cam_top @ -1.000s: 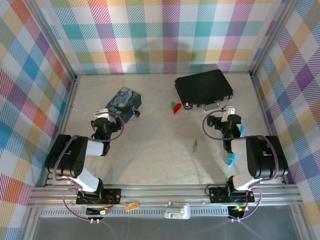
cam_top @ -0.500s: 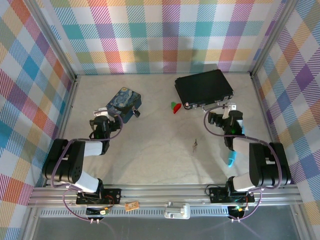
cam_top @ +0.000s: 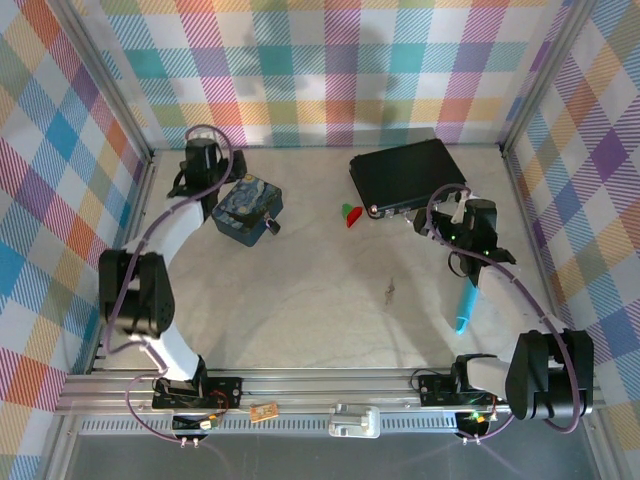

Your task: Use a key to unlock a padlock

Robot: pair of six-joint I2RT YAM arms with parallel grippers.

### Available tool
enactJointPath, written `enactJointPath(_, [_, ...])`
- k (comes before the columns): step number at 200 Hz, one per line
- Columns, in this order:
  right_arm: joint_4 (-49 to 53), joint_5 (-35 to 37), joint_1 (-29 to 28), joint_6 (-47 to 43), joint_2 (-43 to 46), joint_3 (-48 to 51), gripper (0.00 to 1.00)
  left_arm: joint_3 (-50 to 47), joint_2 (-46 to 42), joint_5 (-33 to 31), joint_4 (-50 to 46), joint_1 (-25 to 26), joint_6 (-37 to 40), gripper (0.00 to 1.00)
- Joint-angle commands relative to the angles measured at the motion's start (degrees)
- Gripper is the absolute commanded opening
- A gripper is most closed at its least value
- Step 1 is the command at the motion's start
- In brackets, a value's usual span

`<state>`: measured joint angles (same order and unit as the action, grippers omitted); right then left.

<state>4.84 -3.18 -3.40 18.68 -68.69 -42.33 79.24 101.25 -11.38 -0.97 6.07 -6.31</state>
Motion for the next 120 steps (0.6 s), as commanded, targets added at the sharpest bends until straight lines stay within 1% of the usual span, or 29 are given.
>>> enactJointPath(1, [12.7, -5.4, -1.0, 1.2, 0.3, -4.3, 0.99, 9.5, 9.0, 5.1, -10.9, -0.5, -4.7, 1.00])
enactJointPath(20, [15.2, -6.7, -1.7, 0.9, 0.5, -4.9, 0.99, 18.1, 16.1, 9.0, -14.5, -0.6, -7.8, 1.00])
enactJointPath(23, [15.4, -6.8, -1.7, 0.9, 0.7, -4.9, 0.99, 19.2, 17.1, 9.5, -16.3, -0.6, -8.4, 1.00])
enactJointPath(43, [16.3, -8.1, -2.2, 1.0, 1.3, -4.6, 0.99, 23.4, 21.5, 11.9, -18.0, -0.6, -12.3, 1.00])
enactJointPath(62, [16.2, -9.9, -2.4, 1.7, 1.0, -4.1, 0.99, 23.8, 23.6, 15.0, -16.2, -0.5, -14.2, 0.99])
enactJointPath(84, [17.3, -10.5, -2.5, 1.7, 0.3, -4.0, 0.99, 23.5, 24.4, 16.1, -15.9, -0.5, -14.9, 0.98])
enactJointPath(120, [16.2, -10.8, -2.8, 2.0, 0.4, -2.4, 0.99, 21.3, 24.0, 20.8, -15.4, 0.6, -11.7, 0.95])
